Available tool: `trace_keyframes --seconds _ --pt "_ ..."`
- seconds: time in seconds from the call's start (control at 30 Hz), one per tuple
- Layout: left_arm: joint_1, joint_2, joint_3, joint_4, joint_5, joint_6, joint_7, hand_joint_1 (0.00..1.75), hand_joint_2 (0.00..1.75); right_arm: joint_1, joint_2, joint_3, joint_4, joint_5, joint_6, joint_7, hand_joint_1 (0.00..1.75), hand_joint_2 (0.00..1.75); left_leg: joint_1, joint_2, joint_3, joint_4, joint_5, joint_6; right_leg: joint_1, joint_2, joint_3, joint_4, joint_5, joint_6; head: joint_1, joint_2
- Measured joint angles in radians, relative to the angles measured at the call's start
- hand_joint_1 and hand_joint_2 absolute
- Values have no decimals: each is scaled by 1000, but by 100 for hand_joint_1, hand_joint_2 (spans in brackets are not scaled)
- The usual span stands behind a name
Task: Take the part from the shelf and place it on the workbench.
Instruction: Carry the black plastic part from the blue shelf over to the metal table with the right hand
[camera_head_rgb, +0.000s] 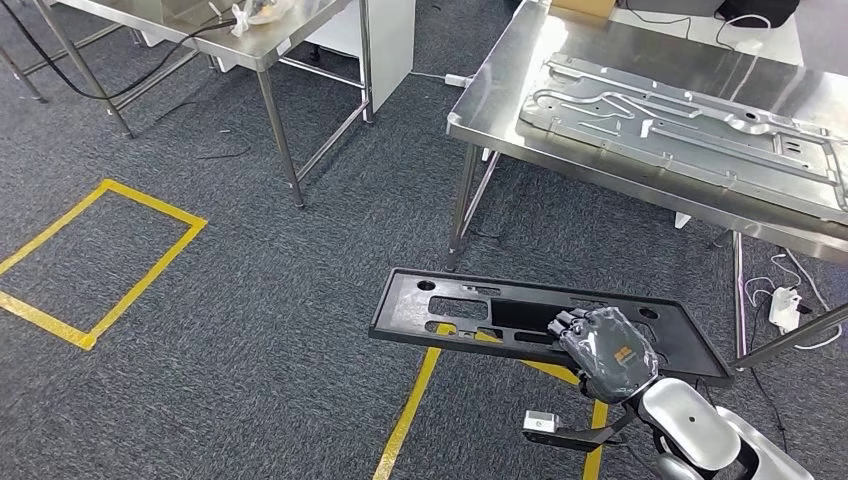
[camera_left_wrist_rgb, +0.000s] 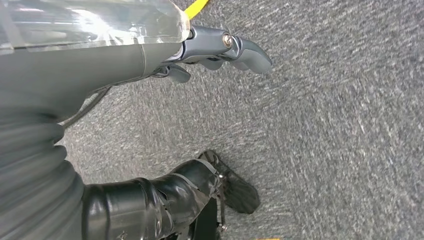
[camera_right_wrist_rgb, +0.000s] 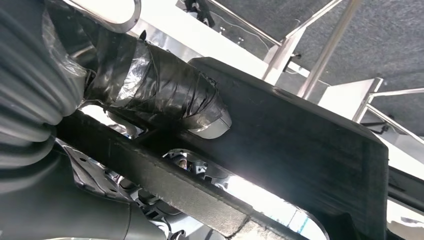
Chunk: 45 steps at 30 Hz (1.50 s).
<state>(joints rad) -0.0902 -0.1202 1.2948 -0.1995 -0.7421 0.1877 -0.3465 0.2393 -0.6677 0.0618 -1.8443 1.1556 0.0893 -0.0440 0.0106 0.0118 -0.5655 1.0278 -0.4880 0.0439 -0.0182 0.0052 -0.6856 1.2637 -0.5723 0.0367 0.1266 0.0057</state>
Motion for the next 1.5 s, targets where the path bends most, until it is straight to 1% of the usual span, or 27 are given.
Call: trace_keyframes --seconds 0.03,0.07,0.1,0.13,0.2,0.27,0.33,0.43,0.5,0.57,0.63,0.7,0.8,0.87,0.97,1.13,1.33,1.5 --pt "0 0 1 0 1 0 1 0 175 -5 -5 0 0 0 7 0 175 175 0 2 3 0 -2 -2 0 -2 35 -70 38 -2 0 0" --pt "-1 0 3 0 2 -1 2 0 175 -21 -9 3 1 1 19 0 175 175 -1 4 5 0 -3 -5 2 -6 69 -139 65 -7 0 0" --pt "-1 0 5 0 4 -3 4 0 175 -51 -11 9 6 4 37 -1 175 175 -3 8 5 0 -5 -9 6 -7 93 -193 84 -12 0 0" --pt "-2 0 8 0 7 -6 6 0 175 -97 -12 22 18 8 61 -3 175 175 -5 13 2 1 -7 -13 9 -6 106 -224 92 -17 0 0" --pt "-5 1 12 0 9 -9 11 0 175 -223 -8 69 64 13 110 -6 175 175 -8 23 -1 2 -9 -10 11 3 105 -235 94 -19 0 0" --pt "-11 1 15 0 9 -7 16 0 175 -358 -2 132 122 8 151 -2 175 175 -8 27 1 0 -8 -7 11 9 105 -236 95 -18 0 0" --pt "-15 1 17 0 10 -2 17 0 175 -482 2 196 168 -8 182 8 175 175 -7 27 2 -4 -3 -15 12 9 103 -235 97 -21 0 0" --pt "-15 1 22 0 13 5 16 0 175 -642 4 280 216 -50 219 25 175 175 -6 21 4 -10 5 -21 12 5 99 -234 99 -25 0 0" --pt "-13 2 27 0 14 8 16 0 175 -718 3 326 238 -71 232 34 175 175 -6 17 5 -13 8 -24 12 1 98 -234 99 -27 -1 0" --pt "-10 2 32 0 15 8 16 0 175 -767 1 355 252 -81 236 36 175 175 -6 14 5 -14 9 -26 12 -4 98 -233 98 -29 -1 0" --pt "-8 2 35 0 15 8 16 0 175 -799 -11 373 259 -102 241 40 175 175 -6 11 4 -15 9 -27 13 -6 98 -233 97 -30 0 0" --pt "-6 1 36 0 12 8 16 0 175 -817 -47 385 253 -158 253 46 175 175 -6 7 4 -15 9 -27 13 -9 98 -233 96 -31 0 0" --pt "-2 1 37 0 8 8 16 0 175 -832 -147 388 217 -268 278 48 175 175 -7 1 1 -15 9 -27 13 -15 98 -233 95 -31 0 0" --pt "1 2 37 0 7 8 16 0 175 -840 -208 385 193 -309 290 47 175 175 -7 1 1 -14 9 -27 12 -16 98 -233 95 -31 0 0" --pt "1 2 39 0 8 8 17 0 175 -845 -266 382 168 -326 298 47 175 175 -8 1 1 -14 8 -26 12 -16 99 -234 95 -31 0 0" --pt "1 2 43 0 16 -7 17 0 175 -842 -312 382 142 -331 302 58 175 175 -8 1 0 -12 8 -26 11 -16 99 -234 95 -31 0 0" --pt "1 1 44 0 11 -7 17 0 175 -824 -373 372 107 -381 301 75 175 175 -8 1 0 -11 8 -26 11 -16 99 -234 95 -31 0 0" --pt "0 1 44 0 11 -7 17 0 175 -821 -404 349 95 -387 301 76 175 175 -8 1 0 -11 7 -26 12 -16 99 -234 95 -31 0 0"
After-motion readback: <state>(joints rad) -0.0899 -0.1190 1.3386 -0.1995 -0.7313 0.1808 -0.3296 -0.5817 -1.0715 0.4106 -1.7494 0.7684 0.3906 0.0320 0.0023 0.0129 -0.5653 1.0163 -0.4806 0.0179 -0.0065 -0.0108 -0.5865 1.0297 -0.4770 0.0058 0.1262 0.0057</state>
